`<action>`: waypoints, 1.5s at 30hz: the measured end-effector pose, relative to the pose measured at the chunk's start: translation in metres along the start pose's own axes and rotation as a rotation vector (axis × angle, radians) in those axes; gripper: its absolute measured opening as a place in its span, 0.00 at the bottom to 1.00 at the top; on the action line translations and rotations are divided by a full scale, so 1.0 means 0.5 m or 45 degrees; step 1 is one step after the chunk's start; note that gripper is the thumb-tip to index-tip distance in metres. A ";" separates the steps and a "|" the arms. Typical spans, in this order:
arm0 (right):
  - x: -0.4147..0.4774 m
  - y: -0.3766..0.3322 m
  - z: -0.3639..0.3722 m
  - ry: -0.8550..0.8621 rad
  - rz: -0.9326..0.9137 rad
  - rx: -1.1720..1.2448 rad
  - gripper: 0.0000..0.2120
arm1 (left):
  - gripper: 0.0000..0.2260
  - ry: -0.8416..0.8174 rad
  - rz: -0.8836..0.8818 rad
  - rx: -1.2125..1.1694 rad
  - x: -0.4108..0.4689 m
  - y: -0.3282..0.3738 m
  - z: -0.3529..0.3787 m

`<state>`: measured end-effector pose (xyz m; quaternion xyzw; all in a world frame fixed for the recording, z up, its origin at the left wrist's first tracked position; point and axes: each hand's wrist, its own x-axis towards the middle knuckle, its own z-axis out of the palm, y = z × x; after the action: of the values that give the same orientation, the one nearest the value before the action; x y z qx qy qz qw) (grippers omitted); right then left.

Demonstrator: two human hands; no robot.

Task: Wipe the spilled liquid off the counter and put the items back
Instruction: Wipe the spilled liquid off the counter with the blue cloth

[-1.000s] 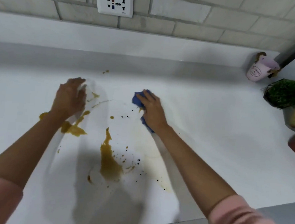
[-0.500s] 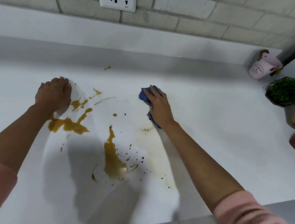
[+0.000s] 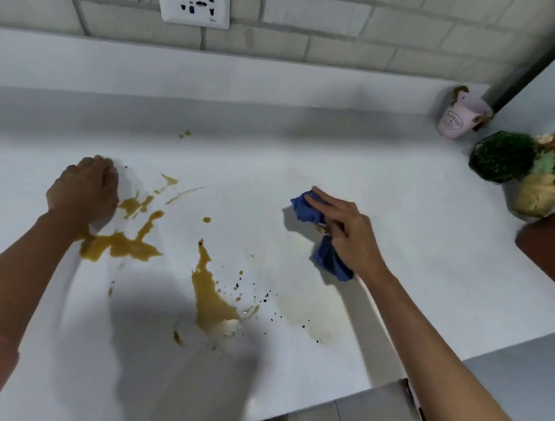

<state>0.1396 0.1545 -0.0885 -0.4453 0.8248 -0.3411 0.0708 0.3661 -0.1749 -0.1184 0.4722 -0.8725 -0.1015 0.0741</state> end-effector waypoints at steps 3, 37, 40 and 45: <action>-0.016 0.077 -0.043 0.064 0.205 -0.030 0.21 | 0.18 0.007 0.025 0.022 0.003 -0.002 0.001; -0.103 0.114 -0.049 0.539 0.659 -0.116 0.07 | 0.19 -0.105 0.140 0.218 0.037 -0.025 0.052; -0.051 0.063 -0.005 0.347 0.398 -0.220 0.25 | 0.21 -0.217 0.168 0.329 0.042 -0.019 0.045; -0.012 -0.075 0.136 0.109 0.254 -0.129 0.34 | 0.21 -0.253 0.175 0.363 0.045 -0.016 0.048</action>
<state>0.1976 0.1113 -0.1174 -0.3491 0.8834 -0.3092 0.0465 0.3550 -0.1955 -0.1429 0.4048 -0.9113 -0.0178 -0.0734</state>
